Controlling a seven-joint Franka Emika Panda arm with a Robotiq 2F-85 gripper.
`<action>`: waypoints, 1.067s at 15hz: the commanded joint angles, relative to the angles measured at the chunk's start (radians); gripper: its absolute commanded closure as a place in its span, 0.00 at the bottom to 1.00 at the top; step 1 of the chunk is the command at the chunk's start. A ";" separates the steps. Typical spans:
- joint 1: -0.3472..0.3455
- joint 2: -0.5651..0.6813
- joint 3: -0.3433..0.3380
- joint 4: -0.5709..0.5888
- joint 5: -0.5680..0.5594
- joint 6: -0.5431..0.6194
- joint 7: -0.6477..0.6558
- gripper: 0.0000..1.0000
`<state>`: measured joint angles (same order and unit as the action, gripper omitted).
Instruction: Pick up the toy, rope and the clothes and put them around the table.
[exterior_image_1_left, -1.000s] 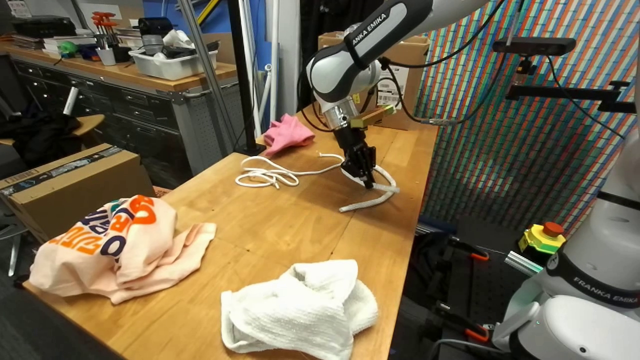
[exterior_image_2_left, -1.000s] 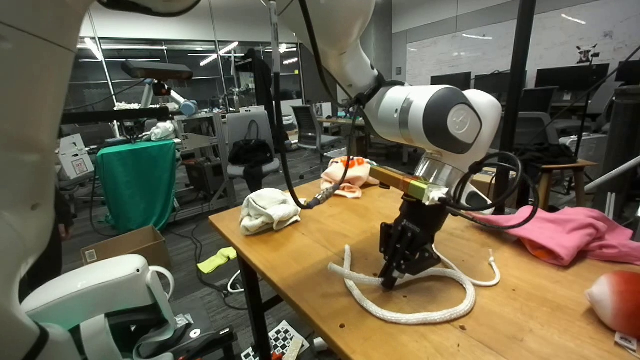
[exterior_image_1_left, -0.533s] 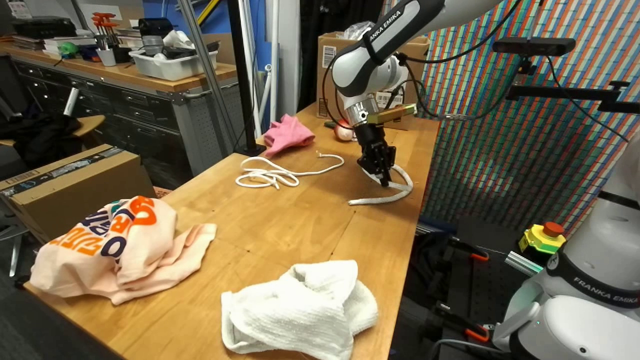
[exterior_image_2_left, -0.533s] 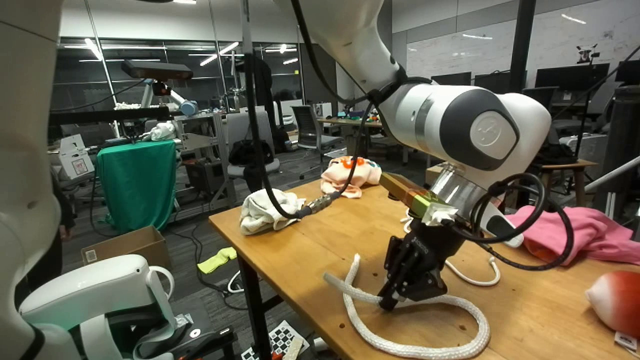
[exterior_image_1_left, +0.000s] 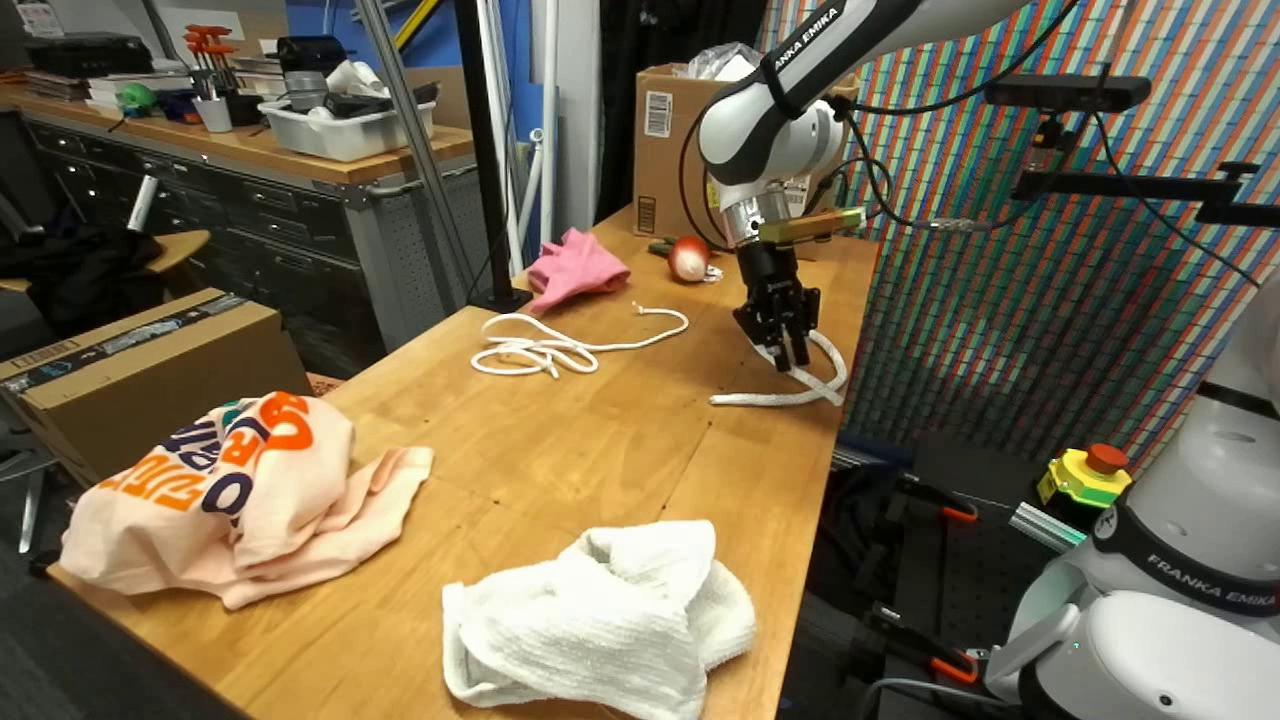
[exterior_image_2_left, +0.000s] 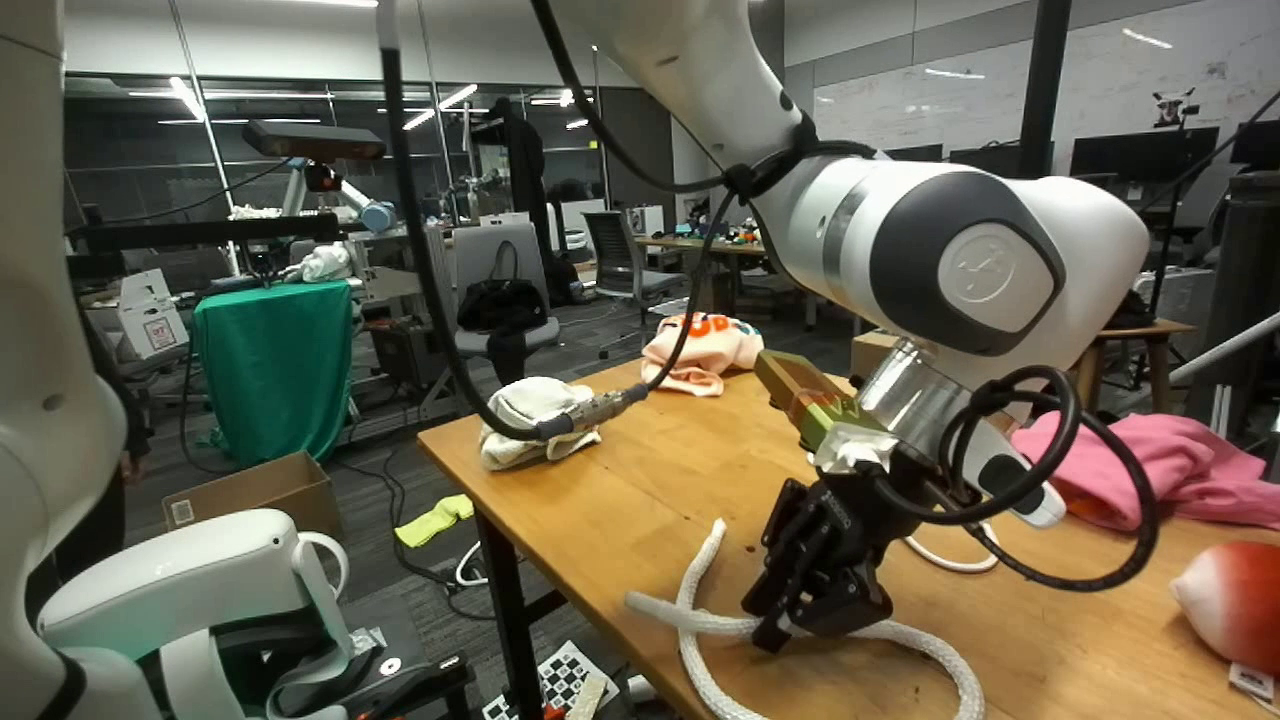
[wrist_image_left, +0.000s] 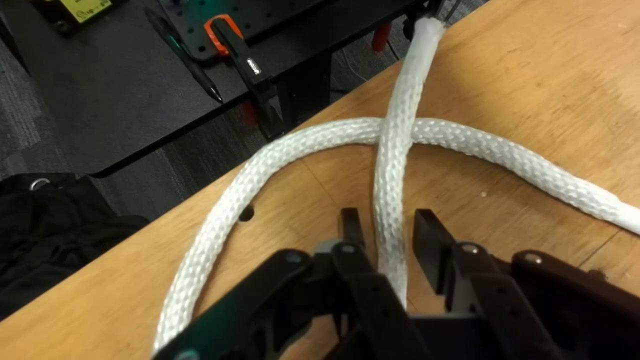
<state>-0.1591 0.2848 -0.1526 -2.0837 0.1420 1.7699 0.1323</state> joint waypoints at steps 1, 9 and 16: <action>0.009 -0.081 0.005 -0.051 0.017 0.062 0.004 0.34; 0.054 -0.271 0.061 -0.022 -0.003 0.071 -0.097 0.00; 0.129 -0.499 0.124 -0.084 -0.003 0.066 -0.286 0.00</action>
<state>-0.0556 -0.0980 -0.0383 -2.1041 0.1408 1.8285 -0.0614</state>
